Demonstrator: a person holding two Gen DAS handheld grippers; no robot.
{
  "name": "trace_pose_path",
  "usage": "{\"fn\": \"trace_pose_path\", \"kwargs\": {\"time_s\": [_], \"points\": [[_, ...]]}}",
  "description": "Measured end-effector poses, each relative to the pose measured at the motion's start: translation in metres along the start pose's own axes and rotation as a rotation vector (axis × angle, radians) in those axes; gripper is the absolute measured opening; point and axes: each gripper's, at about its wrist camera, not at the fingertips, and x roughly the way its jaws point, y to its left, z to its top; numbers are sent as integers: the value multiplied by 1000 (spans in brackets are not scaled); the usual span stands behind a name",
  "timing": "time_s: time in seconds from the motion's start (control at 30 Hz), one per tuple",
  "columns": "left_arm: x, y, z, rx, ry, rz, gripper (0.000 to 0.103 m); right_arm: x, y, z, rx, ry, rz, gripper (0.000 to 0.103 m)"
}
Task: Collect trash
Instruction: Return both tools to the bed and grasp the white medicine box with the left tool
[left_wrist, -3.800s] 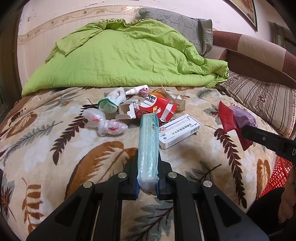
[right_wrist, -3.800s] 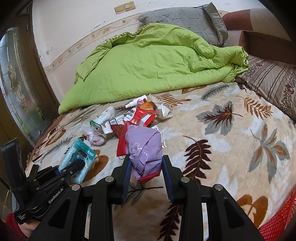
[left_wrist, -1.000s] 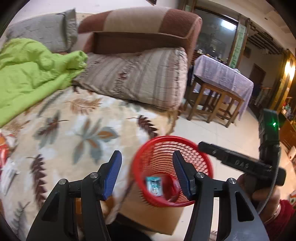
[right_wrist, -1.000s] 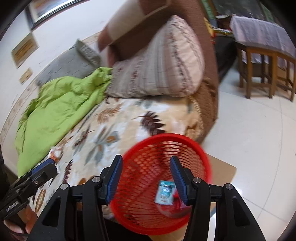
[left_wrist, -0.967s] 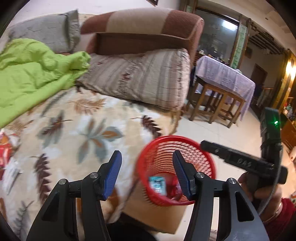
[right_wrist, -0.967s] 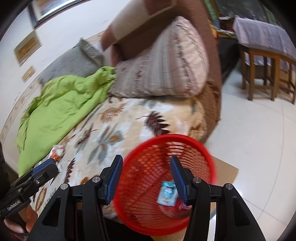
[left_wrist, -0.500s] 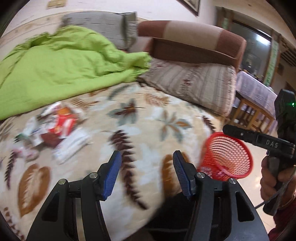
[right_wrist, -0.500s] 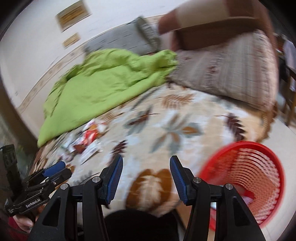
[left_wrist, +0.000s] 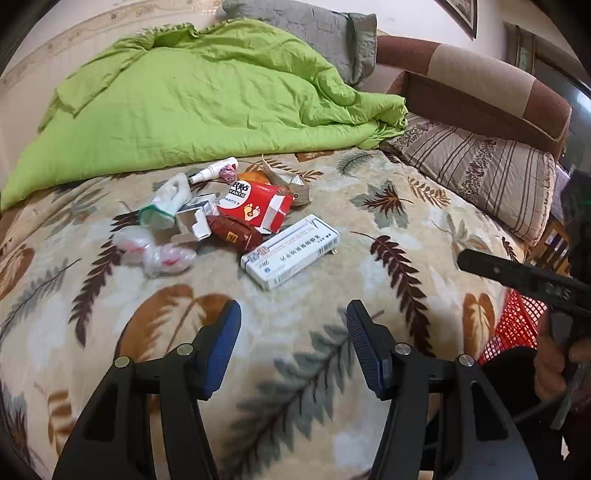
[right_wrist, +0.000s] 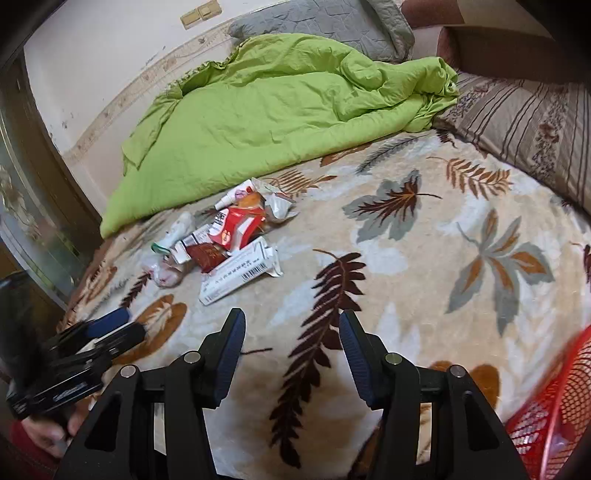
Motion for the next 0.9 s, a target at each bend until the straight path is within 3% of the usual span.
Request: {"fn": "trace_pose_path", "kwargs": {"time_s": [0.17, 0.27, 0.37, 0.47, 0.57, 0.67, 0.8, 0.9], "points": [[42, -12, 36, 107, 19, -68, 75, -4, -11, 1, 60, -30, 38, 57], [73, -15, 58, 141, 52, -130, 75, -12, -15, 0, 62, -61, 56, 57], [105, -11, 72, 152, 98, -142, 75, -17, -20, -1, 73, -72, 67, 57], [136, 2, 82, 117, 145, -139, 75, -18, -25, 0, 84, -76, 76, 57], [161, 17, 81, 39, 257, -258, 75, -18, -27, 0, 90, -78, 88, 57], [164, 16, 69, 54, 300, -286, 75, -17, -28, 1, 92, -80, 97, 57], [150, 1, 49, 98, 291, -298, 75, -18, -26, 0, 88, -85, 104, 57], [152, -13, 39, 137, 278, -190, 72, -16, -23, 0, 84, -84, 102, 57]]}}
